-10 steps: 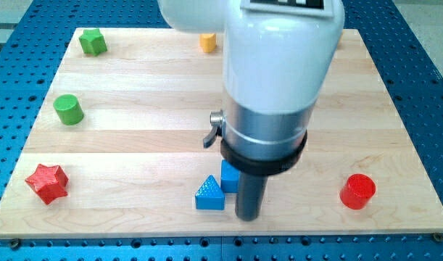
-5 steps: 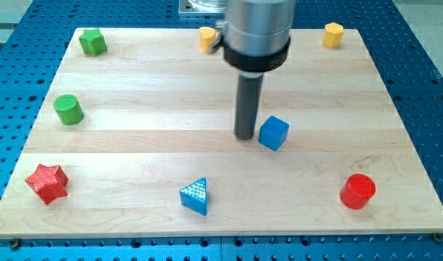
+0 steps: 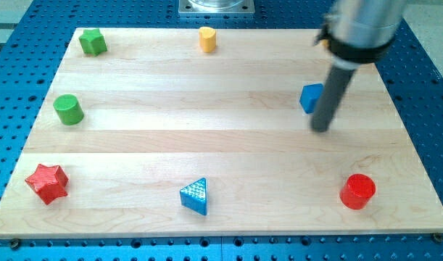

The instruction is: Keep cube on center right of the board

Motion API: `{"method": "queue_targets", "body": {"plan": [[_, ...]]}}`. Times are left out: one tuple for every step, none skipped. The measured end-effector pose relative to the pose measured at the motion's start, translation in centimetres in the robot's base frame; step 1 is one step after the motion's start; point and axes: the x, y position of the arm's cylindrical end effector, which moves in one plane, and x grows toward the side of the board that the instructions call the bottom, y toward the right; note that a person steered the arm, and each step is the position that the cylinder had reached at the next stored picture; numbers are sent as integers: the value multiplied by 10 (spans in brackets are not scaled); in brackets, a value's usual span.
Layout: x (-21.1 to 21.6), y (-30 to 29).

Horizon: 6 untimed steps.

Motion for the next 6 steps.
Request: {"method": "queue_targets", "body": {"plan": [[-29,-58],[-57,-54],[-57,30],[-57,66],[-57,65],[-57,65]]}}
